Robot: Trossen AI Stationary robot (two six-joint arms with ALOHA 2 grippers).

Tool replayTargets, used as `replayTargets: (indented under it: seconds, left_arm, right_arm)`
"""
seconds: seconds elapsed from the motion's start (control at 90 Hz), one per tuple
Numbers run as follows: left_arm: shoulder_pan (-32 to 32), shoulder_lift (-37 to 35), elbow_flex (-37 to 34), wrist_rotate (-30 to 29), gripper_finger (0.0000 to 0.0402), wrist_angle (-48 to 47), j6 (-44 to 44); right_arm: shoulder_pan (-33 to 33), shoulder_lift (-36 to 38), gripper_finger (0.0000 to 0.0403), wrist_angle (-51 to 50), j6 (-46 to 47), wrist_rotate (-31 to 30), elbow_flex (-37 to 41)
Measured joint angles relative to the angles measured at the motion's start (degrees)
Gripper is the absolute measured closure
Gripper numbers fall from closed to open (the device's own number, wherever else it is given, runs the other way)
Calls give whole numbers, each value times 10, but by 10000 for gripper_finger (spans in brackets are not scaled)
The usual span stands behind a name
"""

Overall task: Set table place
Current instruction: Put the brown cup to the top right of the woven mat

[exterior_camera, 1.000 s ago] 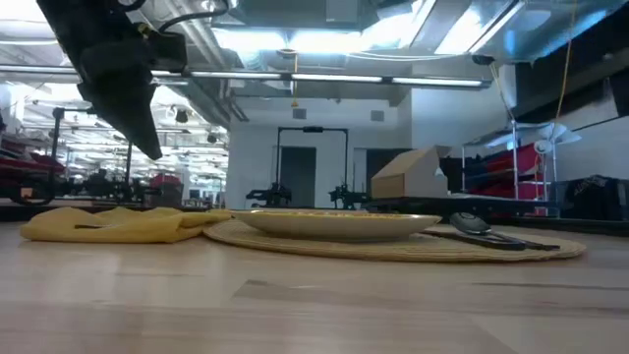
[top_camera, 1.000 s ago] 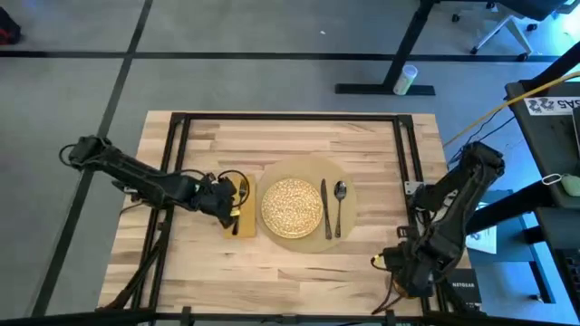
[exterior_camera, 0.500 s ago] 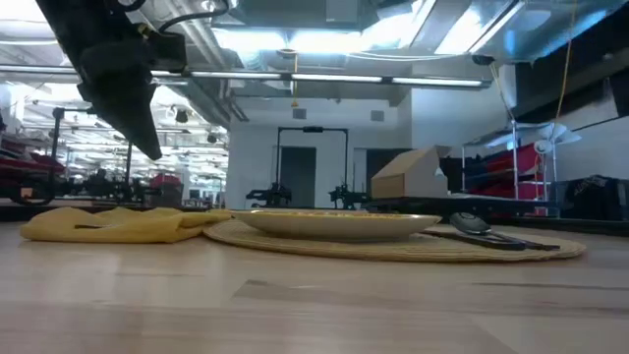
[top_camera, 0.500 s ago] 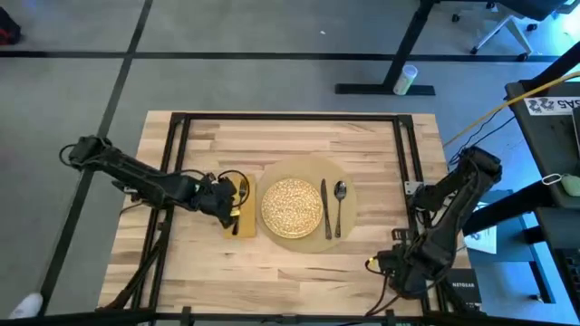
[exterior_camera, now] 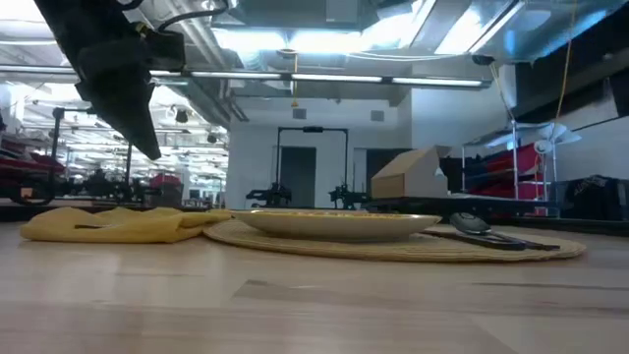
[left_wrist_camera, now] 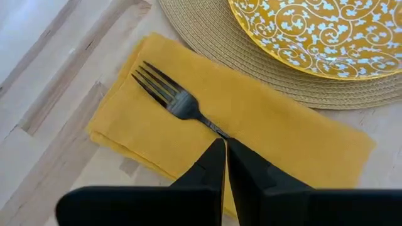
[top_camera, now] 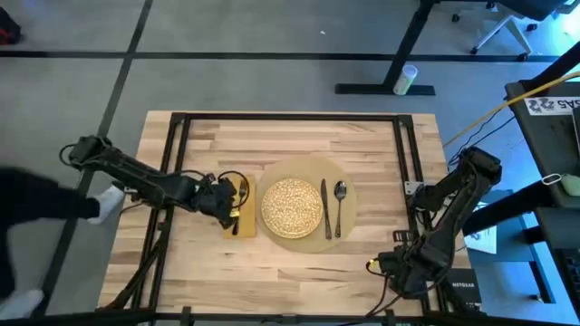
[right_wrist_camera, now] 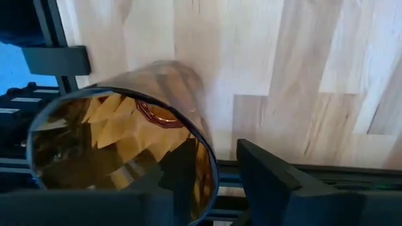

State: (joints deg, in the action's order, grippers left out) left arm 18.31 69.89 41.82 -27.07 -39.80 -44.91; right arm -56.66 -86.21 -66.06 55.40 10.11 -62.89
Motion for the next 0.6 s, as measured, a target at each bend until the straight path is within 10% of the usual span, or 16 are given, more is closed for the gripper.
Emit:
replayTargets:
  seconds: [0.178, 0.6]
  left_arm:
    - [0, 0, 0, 0, 402, 0, 0]
    - [0, 0, 0, 0, 402, 2, 1]
  right_arm:
    - [0, 0, 394, -1, -22, 0, 0]
    - [56, 36, 400, -3, -60, -37, 0]
